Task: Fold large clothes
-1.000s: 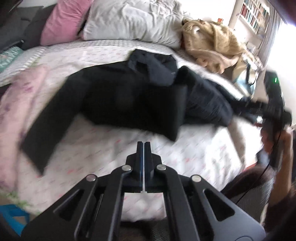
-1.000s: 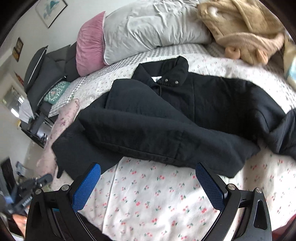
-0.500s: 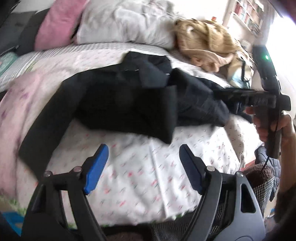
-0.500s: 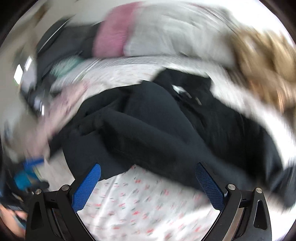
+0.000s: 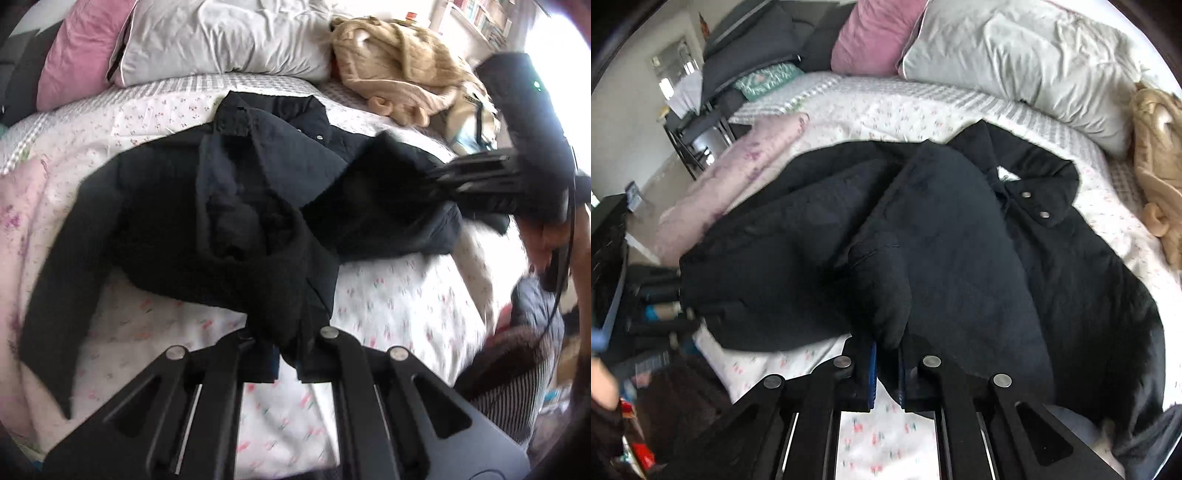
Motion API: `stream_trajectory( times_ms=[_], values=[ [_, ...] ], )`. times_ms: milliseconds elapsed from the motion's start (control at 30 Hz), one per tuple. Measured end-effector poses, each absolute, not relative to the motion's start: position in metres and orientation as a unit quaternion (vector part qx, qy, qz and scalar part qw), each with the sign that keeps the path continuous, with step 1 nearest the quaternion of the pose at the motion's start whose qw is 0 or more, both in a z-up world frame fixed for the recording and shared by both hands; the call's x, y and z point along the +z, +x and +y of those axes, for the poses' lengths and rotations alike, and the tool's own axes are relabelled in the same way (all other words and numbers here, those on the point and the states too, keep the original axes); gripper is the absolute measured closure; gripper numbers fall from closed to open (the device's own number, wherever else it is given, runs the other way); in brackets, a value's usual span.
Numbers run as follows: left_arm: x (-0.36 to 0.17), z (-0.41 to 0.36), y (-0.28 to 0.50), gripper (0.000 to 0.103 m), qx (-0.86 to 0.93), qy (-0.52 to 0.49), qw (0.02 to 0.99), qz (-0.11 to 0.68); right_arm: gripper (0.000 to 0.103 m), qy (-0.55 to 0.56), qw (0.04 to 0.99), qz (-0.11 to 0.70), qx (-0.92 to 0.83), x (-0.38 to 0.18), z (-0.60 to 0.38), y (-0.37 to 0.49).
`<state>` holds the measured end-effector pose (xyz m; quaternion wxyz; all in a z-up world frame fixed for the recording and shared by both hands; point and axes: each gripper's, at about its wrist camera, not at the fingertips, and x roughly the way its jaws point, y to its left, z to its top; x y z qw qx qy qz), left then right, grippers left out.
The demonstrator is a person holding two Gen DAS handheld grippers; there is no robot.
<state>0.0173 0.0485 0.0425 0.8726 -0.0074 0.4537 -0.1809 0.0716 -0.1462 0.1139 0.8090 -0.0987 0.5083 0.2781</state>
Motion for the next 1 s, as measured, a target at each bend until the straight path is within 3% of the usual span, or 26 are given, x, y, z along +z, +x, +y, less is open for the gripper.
stream_trajectory(
  times_ms=[367,633,733,833,900,933,1000],
  values=[
    [0.067,0.12,-0.048,0.097,-0.12,0.039,0.865,0.486,0.097,-0.125,0.82,0.529,0.18,0.201,-0.266,-0.004],
    [0.031,0.143,-0.097,0.096,-0.096,0.122,0.823,0.546,0.095,-0.163,0.764,0.611,0.131,0.17,-0.326,-0.041],
    [0.017,0.145,-0.111,0.091,-0.088,0.164,0.81,0.556,0.09,-0.195,0.731,0.637,0.15,0.154,-0.333,-0.06],
    [0.029,0.155,-0.118,0.078,-0.093,0.134,0.819,0.55,0.078,-0.2,0.727,0.639,0.154,0.155,-0.34,-0.073],
    [0.043,0.162,-0.122,0.051,-0.107,0.095,0.833,0.534,0.068,-0.196,0.732,0.636,0.145,0.16,-0.345,-0.072],
    [0.053,0.167,-0.124,0.045,-0.113,0.077,0.844,0.518,0.063,-0.19,0.738,0.633,0.139,0.164,-0.347,-0.07],
    [0.071,0.169,-0.125,0.032,-0.114,0.061,0.865,0.486,0.033,-0.169,0.754,0.622,0.128,0.172,-0.351,-0.064]
  ],
)
